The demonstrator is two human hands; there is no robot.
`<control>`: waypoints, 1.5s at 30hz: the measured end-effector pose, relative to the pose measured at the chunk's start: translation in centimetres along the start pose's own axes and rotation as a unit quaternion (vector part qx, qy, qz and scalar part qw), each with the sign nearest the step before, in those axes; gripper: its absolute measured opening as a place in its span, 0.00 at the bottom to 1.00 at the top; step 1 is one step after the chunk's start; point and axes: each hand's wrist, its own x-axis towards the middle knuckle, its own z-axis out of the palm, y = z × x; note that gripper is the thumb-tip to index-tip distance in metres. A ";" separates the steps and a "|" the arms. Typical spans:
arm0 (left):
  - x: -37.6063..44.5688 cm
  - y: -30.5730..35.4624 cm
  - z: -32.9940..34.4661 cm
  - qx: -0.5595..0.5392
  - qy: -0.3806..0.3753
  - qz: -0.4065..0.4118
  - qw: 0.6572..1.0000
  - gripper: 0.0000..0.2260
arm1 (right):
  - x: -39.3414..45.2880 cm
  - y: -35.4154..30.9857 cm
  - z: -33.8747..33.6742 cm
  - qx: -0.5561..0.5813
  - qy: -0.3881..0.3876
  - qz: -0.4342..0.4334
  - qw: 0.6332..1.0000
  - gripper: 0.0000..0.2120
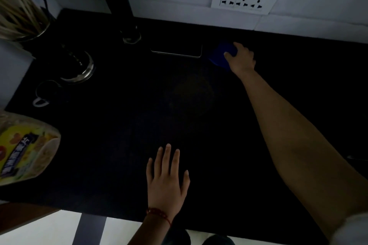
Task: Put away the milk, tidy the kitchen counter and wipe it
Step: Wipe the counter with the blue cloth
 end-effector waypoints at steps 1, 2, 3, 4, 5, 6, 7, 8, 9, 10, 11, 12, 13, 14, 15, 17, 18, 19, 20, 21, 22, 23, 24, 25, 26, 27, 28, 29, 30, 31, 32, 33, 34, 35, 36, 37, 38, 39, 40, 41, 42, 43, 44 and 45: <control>0.0 0.0 0.0 -0.001 0.000 -0.002 1.000 0.24 | 0.0 0.1 -0.1 -0.010 -0.003 0.001 1.000 0.30; 0.1 0.0 0.0 -0.002 -0.001 -0.003 1.000 0.24 | 0.0 0.2 -0.2 -0.017 -0.007 0.003 1.000 0.32; 0.1 0.0 0.0 -0.002 -0.002 -0.003 1.000 0.25 | -0.2 0.4 -0.3 -0.019 -0.013 0.008 1.000 0.34; 0.1 0.0 0.0 -0.001 -0.003 -0.002 1.000 0.25 | -0.4 0.6 -0.4 -0.019 -0.021 0.016 0.999 0.36; 0.1 -0.1 0.1 -0.002 -0.003 0.001 1.000 0.25 | -0.8 0.7 -0.4 -0.015 -0.033 0.023 0.999 0.37; 0.1 -0.1 0.1 -0.004 -0.002 0.003 1.000 0.24 | -1.3 0.8 -0.3 -0.005 -0.046 0.030 0.998 0.37; 0.1 -0.1 0.1 -0.007 -0.002 0.003 1.000 0.24 | -1.8 0.8 -0.2 0.013 -0.059 0.037 0.998 0.36; 0.1 -0.1 0.2 -0.009 -0.001 0.002 1.000 0.24 | -2.5 0.7 0.0 0.036 -0.066 0.042 0.996 0.35; 0.1 -0.1 0.2 -0.011 0.000 0.000 1.000 0.24 | -3.3 0.6 0.3 0.056 -0.066 0.046 0.995 0.33; 0.1 -0.1 0.2 -0.011 0.002 0.000 1.000 0.24 | -4.1 0.5 0.5 0.069 -0.059 0.047 0.995 0.30; 0.1 -0.1 0.2 -0.011 0.003 -0.001 1.000 0.24 | -5.1 0.4 0.7 0.077 -0.052 0.046 0.995 0.26; 0.2 -0.1 0.2 -0.011 0.003 0.000 1.000 0.24 | -6.0 0.4 1.0 0.083 -0.048 0.045 0.994 0.21; 0.2 -0.1 0.2 -0.012 0.004 0.002 1.000 0.24 | -7.1 0.5 1.2 0.090 -0.045 0.045 0.994 0.17; 0.2 -0.1 0.2 -0.014 0.006 0.004 1.000 0.24 | -8.2 0.7 1.4 0.101 -0.043 0.046 0.993 0.14; 0.2 -0.1 0.1 -0.016 0.006 0.005 1.000 0.24 | -9.4 0.9 1.5 0.120 -0.039 0.050 0.991 0.14; 0.1 -0.2 -0.1 -0.020 0.008 0.013 1.000 0.24 | -12.0 1.6 1.5 0.163 -0.029 0.062 0.984 0.16; 0.0 -0.2 -0.1 -0.021 0.008 0.019 1.000 0.24 | -13.5 2.2 1.4 0.175 -0.022 0.067 0.982 0.18; -0.1 -0.3 -0.2 -0.023 0.006 0.024 0.999 0.23 | -15.0 2.9 1.1 0.179 -0.011 0.071 0.981 0.19; -0.1 -0.4 -0.3 -0.026 0.005 0.027 0.999 0.23 | -16.5 3.7 0.8 0.181 0.001 0.075 0.981 0.20; -0.2 -0.4 -0.4 -0.029 0.006 0.028 0.999 0.23 | -18.0 4.5 0.5 0.185 0.013 0.079 0.979 0.20; -0.3 -0.3 -0.5 -0.033 0.007 0.028 0.999 0.24 | -19.6 5.5 0.0 0.191 0.026 0.083 0.978 0.20; -0.3 -0.2 -0.6 -0.041 0.007 0.025 0.999 0.24 | -21.1 6.4 -0.5 0.194 0.041 0.091 0.976 0.21; -0.5 0.0 -0.7 -0.052 0.010 0.022 0.998 0.24 | -22.5 7.5 -1.2 0.192 0.059 0.102 0.974 0.22; -0.6 0.2 -0.8 -0.067 0.017 0.018 0.997 0.22 | -24.1 8.7 -1.9 0.187 0.078 0.114 0.973 0.23; -0.7 0.6 -0.8 -0.084 0.024 0.011 0.996 0.20 | -25.6 10.0 -2.8 0.187 0.093 0.123 0.970 0.24; -1.0 1.1 -0.9 -0.102 0.026 0.005 0.994 0.19 | -27.3 11.6 -3.8 0.198 0.103 0.124 0.967 0.24; -1.3 1.9 -0.9 -0.119 0.029 0.007 0.993 0.19 | -29.0 13.3 -4.7 0.219 0.110 0.122 0.962 0.24; -1.8 2.9 -0.8 -0.137 0.033 0.020 0.990 0.18 | -30.9 15.1 -5.7 0.243 0.120 0.124 0.955 0.23; -2.3 4.1 -0.8 -0.157 0.037 0.044 0.986 0.17 | -32.8 17.0 -6.7 0.263 0.135 0.134 0.946 0.22; -3.0 5.7 -0.7 -0.175 0.037 0.075 0.981 0.15 | -34.8 18.9 -7.5 0.279 0.154 0.148 0.936 0.21; -3.9 7.5 -0.5 -0.188 0.034 0.109 0.976 0.14 | -36.9 20.9 -8.3 0.294 0.173 0.164 0.925 0.19; -4.9 9.4 -0.3 -0.195 0.031 0.143 0.970 0.14 | -38.9 22.8 -8.9 0.311 0.192 0.181 0.913 0.18; -6.0 11.4 0.0 -0.197 0.023 0.179 0.964 0.15 | -41.0 24.8 -9.4 0.328 0.208 0.201 0.899 0.17; -7.3 13.6 0.2 -0.196 0.013 0.217 0.956 0.17 | -43.3 26.8 -9.9 0.345 0.220 0.225 0.884 0.16; -8.7 15.8 0.6 -0.195 0.004 0.253 0.948 0.20 | -45.6 28.9 -10.2 0.356 0.231 0.251 0.870 0.15; -10.1 17.9 1.1 -0.193 -0.004 0.287 0.938 0.22 | -48.0 30.9 -10.3 0.359 0.238 0.274 0.860 0.14; -11.5 20.2 1.8 -0.190 -0.012 0.321 0.928 0.23 | -50.4 32.9 -10.4 0.360 0.244 0.296 0.851 0.14; -13.0 22.4 2.6 -0.184 -0.026 0.355 0.916 0.24 | -52.9 34.8 -10.4 0.365 0.251 0.318 0.838 0.14; -14.5 24.5 3.5 -0.175 -0.046 0.385 0.905 0.22 | -55.5 36.7 -10.4 0.375 0.261 0.342 0.821 0.14; -15.9 26.6 4.6 -0.164 -0.071 0.407 0.896 0.19 | -58.0 38.6 -10.2 0.382 0.269 0.367 0.804 0.14; -17.4 28.5 5.8 -0.157 -0.098 0.420 0.889 0.15 | -60.5 40.4 -9.8 0.383 0.276 0.393 0.789 0.14; -18.7 30.3 7.1 -0.155 -0.130 0.427 0.882 0.12 | -62.9 42.1 -9.4 0.381 0.281 0.421 0.773 0.13; -20.0 32.0 8.3 -0.158 -0.169 0.423 0.876 0.12 | -65.3 43.8 -9.0 0.379 0.288 0.449 0.756 0.13; -21.2 33.6 9.5 -0.160 -0.206 0.413 0.873 0.12 | -67.5 45.3 -8.6 0.381 0.298 0.475 0.735 0.13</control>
